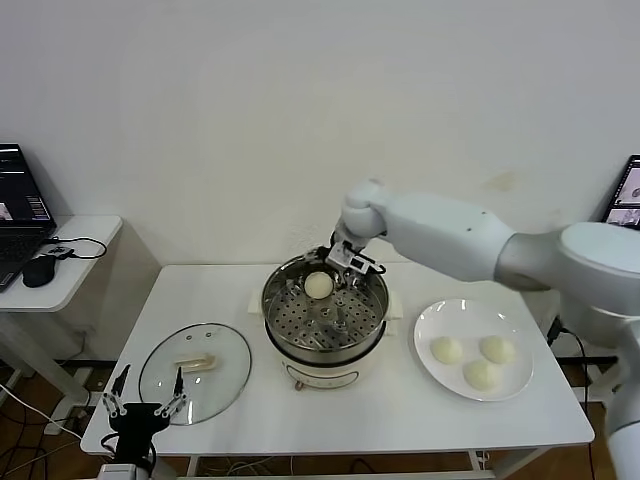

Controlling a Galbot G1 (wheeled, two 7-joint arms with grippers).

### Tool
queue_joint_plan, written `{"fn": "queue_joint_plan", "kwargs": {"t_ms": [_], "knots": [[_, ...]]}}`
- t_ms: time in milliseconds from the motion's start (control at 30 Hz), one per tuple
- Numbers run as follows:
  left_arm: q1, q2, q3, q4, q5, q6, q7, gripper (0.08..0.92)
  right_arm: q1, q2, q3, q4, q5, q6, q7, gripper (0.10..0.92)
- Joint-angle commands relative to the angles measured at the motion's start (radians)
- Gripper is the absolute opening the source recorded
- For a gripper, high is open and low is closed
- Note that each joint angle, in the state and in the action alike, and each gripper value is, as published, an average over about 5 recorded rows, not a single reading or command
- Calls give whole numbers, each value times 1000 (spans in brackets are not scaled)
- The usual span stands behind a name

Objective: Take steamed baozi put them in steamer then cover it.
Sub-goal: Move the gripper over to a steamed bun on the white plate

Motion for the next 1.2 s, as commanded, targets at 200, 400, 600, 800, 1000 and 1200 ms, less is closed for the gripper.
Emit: {"fn": "queue_joint_plan", "kwargs": {"t_ms": [200, 400, 600, 800, 1000, 1200], "knots": [[1, 18, -3, -11, -5, 5, 3, 823, 141, -341, -7, 288, 216, -410, -92, 823], [-1, 36, -7, -10, -12, 5, 5, 823, 118, -581, -20, 406, 222, -451, -81, 823], [-7, 46, -4, -4, -15, 8, 6, 823, 4, -721, 0, 454, 145, -464, -67, 823], [-14, 47, -1, -1, -12, 12, 7, 823, -215, -763, 132, 439, 52, -453, -60, 823], [-7, 42, -9, 5, -12, 12, 6, 823, -455, -714, 326, 328, -55, -423, -53, 823], [4, 37, -24, 2, -10, 12, 7, 823, -574, -613, 413, 218, -114, -401, -43, 823]]}}
